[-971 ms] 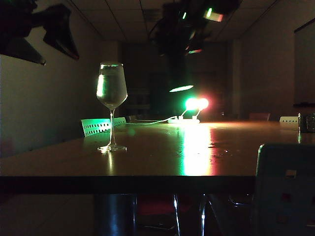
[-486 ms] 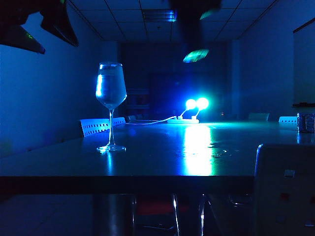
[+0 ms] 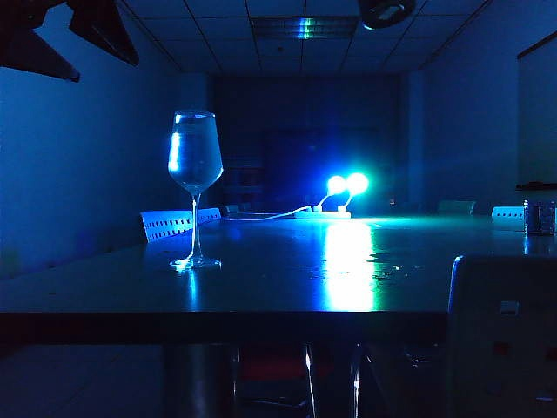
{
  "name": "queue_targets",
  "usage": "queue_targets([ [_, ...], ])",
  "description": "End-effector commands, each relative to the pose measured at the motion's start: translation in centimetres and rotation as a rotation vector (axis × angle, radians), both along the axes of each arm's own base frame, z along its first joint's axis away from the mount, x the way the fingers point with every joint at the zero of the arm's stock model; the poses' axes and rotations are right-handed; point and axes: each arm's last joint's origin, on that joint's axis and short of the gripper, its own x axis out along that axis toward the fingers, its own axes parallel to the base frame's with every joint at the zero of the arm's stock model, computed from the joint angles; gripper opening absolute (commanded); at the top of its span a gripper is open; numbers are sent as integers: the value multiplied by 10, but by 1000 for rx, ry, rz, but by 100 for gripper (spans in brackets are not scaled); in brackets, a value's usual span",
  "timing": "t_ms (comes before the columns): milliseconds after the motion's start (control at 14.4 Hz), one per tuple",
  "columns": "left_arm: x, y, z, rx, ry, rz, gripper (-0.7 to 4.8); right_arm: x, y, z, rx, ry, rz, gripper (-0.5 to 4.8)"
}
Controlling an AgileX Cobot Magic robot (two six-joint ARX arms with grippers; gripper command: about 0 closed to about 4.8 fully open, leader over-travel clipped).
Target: Pick up the black thermos cup, pour some water from it into the stemmed glass, and then put the thermos cup back on the table.
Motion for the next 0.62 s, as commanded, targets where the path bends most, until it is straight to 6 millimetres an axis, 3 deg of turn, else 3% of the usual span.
queue_targets([
  [69, -1, 0, 3, -7, -18, -6, 479, 17, 10, -50, 39, -60, 58, 166],
  [277, -2, 0, 1, 3, 5, -7, 479, 30, 14, -133, 103, -64, 60, 166],
  [486, -2, 0, 0, 24, 7, -14, 479, 29, -4, -191, 195, -218, 18, 165],
  [624, -2, 0, 0, 24, 7, -14, 479, 40, -19, -220, 220, -193, -30, 166],
])
